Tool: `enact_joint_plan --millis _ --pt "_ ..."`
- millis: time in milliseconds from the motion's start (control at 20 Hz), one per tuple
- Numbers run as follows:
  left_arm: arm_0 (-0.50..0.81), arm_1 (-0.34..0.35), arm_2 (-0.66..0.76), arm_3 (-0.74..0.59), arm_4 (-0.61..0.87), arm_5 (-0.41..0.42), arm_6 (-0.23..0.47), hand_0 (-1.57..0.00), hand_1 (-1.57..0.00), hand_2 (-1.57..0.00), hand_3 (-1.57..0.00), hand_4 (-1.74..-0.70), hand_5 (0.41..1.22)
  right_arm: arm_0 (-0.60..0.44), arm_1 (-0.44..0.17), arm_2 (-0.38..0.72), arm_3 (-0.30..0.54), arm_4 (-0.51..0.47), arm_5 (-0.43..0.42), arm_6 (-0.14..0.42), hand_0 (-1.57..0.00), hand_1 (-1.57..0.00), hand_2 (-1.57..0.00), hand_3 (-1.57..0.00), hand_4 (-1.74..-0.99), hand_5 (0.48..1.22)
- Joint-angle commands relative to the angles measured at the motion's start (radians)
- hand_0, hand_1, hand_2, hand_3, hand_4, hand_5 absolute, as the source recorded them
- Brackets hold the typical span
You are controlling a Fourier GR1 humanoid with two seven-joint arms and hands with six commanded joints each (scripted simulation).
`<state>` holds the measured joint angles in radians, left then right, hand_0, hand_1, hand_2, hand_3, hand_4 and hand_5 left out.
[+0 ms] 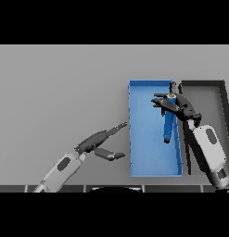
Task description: Pick up the blue pipe and place it into the blue bin.
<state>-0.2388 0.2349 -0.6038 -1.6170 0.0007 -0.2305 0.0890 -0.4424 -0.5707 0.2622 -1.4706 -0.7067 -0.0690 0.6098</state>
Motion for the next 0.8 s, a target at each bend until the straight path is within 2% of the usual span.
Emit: enact_joint_plan --millis 0,50,150,200,250,300,350,450,600,750 --pt "0.001 -0.004 -0.004 -0.008 0.001 0.002 0.011 0.0 0.0 0.0 0.0 -0.89 0.457 -0.004 -0.035 0.058 0.021 -0.037 -0.036 0.0 -1.57 -1.57 -1.57 -1.33 -1.599 1.11" --pt "-0.001 -0.005 -0.003 -0.011 0.005 0.0 0.02 0.0 0.0 0.0 0.0 -0.89 0.455 -0.029 -0.073 0.124 0.058 -0.088 -0.08 0.0 -1.56 -1.46 -1.39 -1.12 -1.547 1.133" --pt "-0.006 -0.007 0.0 0.014 -0.006 0.005 0.022 0.0 0.0 0.0 0.0 -0.89 0.454 -0.063 -0.13 0.251 0.096 -0.211 -0.133 0.0 -1.04 -0.93 -0.89 -0.72 -1.455 1.164" --pt "0.0 -0.004 -0.006 0.003 -0.008 0.001 0.001 0.0 0.0 0.0 0.0 -0.89 0.453 -0.088 -0.157 0.316 0.114 -0.269 -0.164 0.0 -0.84 -0.75 -0.71 -0.57 -1.392 1.176" --pt "0.007 -0.008 -0.012 -0.004 -0.012 0.007 0.008 0.0 0.0 0.0 0.0 -0.89 0.454 -0.105 -0.175 0.359 0.125 -0.309 -0.169 0.0 -0.67 -0.6 -0.57 -0.46 -1.338 1.157" --pt "0.002 -0.008 -0.007 -0.001 -0.01 0.008 0.017 0.0 0.0 0.0 0.0 -0.89 0.453 -0.126 -0.193 0.401 0.127 -0.312 -0.141 0.0 -0.53 -0.48 -0.46 -0.37 -1.285 1.141" --pt "0.003 -0.01 -0.008 0.005 -0.008 0.007 0.017 0.0 0.0 0.0 0.0 -0.89 0.453 -0.144 -0.212 0.442 0.123 -0.324 -0.133 0.0 -0.43 -0.38 -0.36 -0.29 -1.242 1.081" --pt "0.012 -0.003 -0.007 -0.009 -0.005 0.005 0.004 0.0 0.0 0.0 0.0 -0.89 0.454 -0.166 -0.229 0.488 0.128 -0.27 -0.118 0.0 -0.27 -0.24 -0.23 -0.19 -1.179 0.975" --pt "0.005 -0.005 -0.004 -0.006 -0.004 0.007 0.009 0.0 0.0 0.0 0.0 -0.9 0.45 -0.184 -0.236 0.536 0.146 -0.191 -0.088 -0.015 -0.14 -0.12 -0.12 -0.1 -1.131 0.857" --pt "-0.002 -0.012 -0.004 0.011 -0.003 0.002 0.016 0.0 0.0 0.0 0.0 -0.91 0.455 -0.189 -0.226 0.552 0.184 -0.146 -0.084 -0.049 -0.07 -0.06 -0.06 -0.05 -1.125 0.764"
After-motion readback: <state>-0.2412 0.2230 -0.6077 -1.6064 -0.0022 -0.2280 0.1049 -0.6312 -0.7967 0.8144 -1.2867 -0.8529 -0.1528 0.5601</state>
